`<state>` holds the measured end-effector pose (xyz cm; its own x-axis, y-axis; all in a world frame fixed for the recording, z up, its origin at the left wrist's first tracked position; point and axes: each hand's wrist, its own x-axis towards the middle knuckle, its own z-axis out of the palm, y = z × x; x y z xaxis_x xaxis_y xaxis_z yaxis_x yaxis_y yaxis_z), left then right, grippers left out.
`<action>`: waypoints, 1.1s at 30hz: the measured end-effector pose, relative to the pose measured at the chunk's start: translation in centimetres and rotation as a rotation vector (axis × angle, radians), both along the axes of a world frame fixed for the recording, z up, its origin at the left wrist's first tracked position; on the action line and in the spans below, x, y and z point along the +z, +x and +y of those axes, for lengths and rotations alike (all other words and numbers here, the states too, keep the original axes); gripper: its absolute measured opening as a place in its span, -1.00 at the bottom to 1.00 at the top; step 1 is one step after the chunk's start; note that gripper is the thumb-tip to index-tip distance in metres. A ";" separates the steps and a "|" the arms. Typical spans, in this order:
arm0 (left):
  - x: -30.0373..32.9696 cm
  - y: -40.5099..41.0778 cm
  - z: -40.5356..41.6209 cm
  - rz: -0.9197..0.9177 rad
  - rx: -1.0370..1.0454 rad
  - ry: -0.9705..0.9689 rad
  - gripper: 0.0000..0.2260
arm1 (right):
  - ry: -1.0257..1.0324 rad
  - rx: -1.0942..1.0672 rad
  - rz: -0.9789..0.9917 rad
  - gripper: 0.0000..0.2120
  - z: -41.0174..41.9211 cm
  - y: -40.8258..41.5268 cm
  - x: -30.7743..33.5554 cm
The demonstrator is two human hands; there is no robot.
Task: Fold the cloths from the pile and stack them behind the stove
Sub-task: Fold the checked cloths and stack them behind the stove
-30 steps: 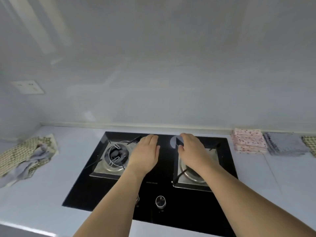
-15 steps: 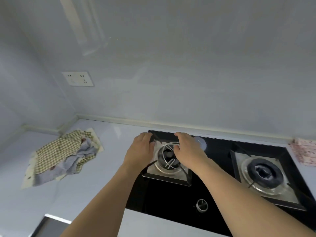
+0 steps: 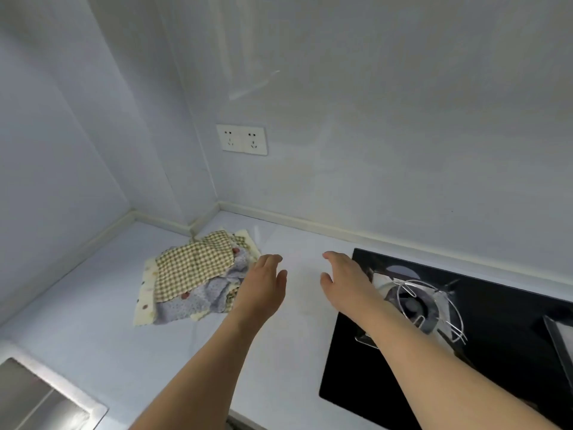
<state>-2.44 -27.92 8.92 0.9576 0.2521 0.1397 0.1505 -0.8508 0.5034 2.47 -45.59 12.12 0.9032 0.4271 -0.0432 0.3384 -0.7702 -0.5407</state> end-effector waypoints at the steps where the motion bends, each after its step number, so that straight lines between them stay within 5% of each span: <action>1: -0.2 -0.2 2.1 0.006 0.001 -0.008 -0.67 | 0.008 -0.005 -0.001 -0.54 2.0 0.0 -0.2; 14: -9.6 0.9 25.2 0.074 0.116 -0.036 -0.74 | 0.007 0.211 -0.095 -0.63 24.2 3.5 -8.4; 23: -19.0 3.0 29.9 -0.076 -0.077 0.108 -0.69 | 0.022 0.373 -0.294 -0.59 29.1 7.7 -21.7; 28: -19.8 3.6 30.7 -0.262 -0.109 0.263 -0.87 | 0.086 0.378 -0.377 -0.61 30.0 9.2 -23.1; 33: -18.9 3.6 30.4 -0.365 -0.014 0.300 -0.83 | -0.053 0.380 -0.468 -0.75 31.2 9.1 -21.3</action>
<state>1.15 2.53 -9.98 0.8350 0.1367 0.5330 -0.0029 -0.9675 0.2527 11.59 -14.41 -9.22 0.6161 0.7318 0.2914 0.7877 -0.5707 -0.2320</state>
